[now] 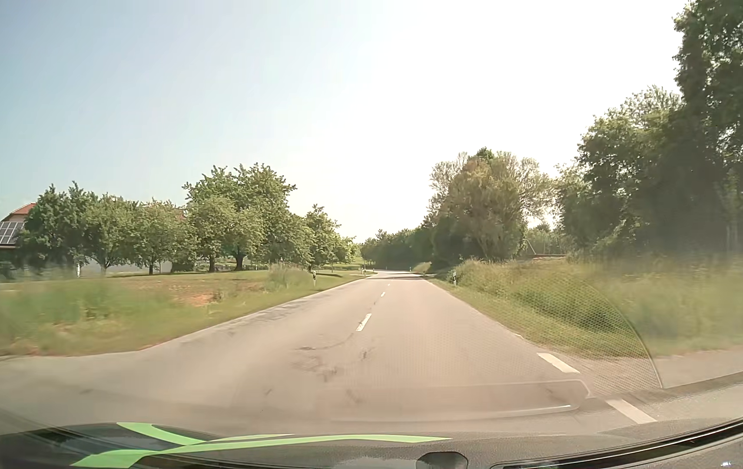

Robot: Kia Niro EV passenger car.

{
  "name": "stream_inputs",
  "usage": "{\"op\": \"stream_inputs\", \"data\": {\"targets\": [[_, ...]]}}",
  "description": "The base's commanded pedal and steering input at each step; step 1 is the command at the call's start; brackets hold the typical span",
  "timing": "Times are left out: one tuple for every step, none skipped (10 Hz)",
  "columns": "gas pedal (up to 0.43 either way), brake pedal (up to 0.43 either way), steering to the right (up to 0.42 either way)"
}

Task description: Follow the waypoints while adhering to traffic rules and regulations

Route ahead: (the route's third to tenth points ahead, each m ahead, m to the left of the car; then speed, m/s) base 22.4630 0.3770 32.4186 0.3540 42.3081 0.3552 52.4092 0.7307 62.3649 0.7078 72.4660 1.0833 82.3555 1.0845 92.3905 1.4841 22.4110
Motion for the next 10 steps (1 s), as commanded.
{"op": "stream_inputs", "data": {"targets": [[0.087,0.000,0.003],[0.087,0.000,0.003],[0.087,0.000,0.003],[0.087,0.000,0.003],[0.087,0.000,0.002],[0.087,0.000,0.002],[0.087,0.000,0.003],[0.087,0.000,0.002],[0.087,0.000,0.002],[0.087,0.000,0.002]]}}
